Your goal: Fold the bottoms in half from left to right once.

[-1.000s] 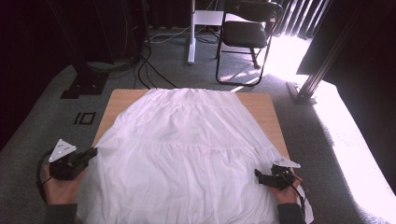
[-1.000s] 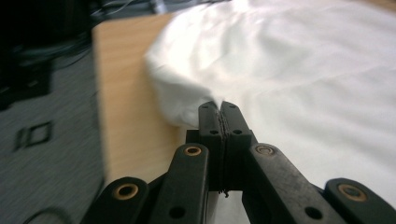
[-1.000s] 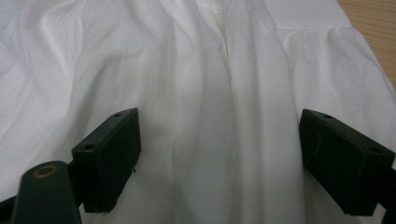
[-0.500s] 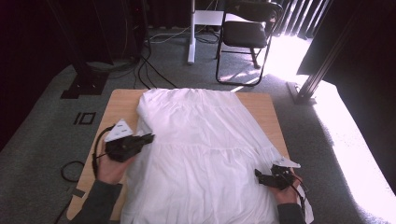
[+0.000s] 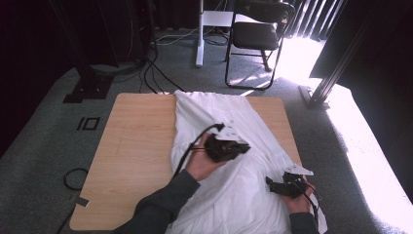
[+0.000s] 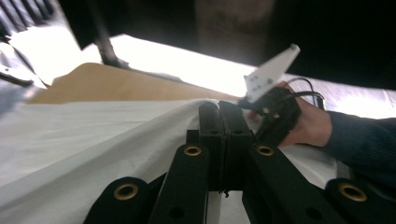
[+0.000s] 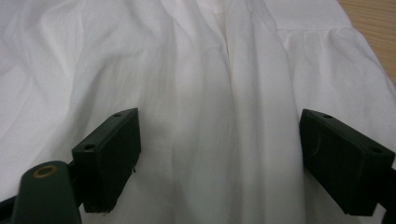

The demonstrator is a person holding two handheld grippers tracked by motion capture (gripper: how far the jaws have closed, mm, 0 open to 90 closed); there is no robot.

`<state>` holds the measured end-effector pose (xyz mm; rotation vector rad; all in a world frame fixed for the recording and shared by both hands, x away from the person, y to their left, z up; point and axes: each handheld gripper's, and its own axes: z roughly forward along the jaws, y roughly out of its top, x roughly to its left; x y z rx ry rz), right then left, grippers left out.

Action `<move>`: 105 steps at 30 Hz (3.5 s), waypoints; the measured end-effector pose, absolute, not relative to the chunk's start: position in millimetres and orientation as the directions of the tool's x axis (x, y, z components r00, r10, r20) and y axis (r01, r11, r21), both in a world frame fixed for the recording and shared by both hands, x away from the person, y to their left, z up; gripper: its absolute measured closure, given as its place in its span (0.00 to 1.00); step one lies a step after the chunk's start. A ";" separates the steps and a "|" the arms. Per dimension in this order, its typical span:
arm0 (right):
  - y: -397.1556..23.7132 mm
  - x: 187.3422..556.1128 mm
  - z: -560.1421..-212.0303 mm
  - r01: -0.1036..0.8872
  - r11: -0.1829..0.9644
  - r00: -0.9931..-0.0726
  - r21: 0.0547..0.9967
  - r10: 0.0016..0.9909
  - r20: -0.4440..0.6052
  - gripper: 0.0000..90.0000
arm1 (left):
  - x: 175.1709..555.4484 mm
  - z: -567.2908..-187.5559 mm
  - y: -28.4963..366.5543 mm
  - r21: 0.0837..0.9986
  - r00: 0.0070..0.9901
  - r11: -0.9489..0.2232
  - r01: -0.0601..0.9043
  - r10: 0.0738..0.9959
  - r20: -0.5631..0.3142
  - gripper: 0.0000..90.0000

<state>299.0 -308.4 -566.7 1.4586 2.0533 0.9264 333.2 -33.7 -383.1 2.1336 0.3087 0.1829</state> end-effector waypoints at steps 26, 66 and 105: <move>-210.0 290.5 -515.9 0.474 0.345 -0.633 0.810 0.773 0.042 0.35 | 331.1 -472.2 136.3 0.778 0.756 -0.457 0.431 0.654 -0.034 0.61; -356.3 230.2 -510.6 0.534 0.184 -0.330 0.825 0.944 0.003 0.55 | 328.2 -512.9 148.0 0.716 0.708 -0.480 0.507 0.705 -0.029 0.55; -415.9 181.4 -499.8 0.626 0.091 -0.193 0.775 0.980 0.042 0.60 | 329.6 -521.6 129.7 0.698 0.741 -0.513 0.500 0.670 -0.038 0.54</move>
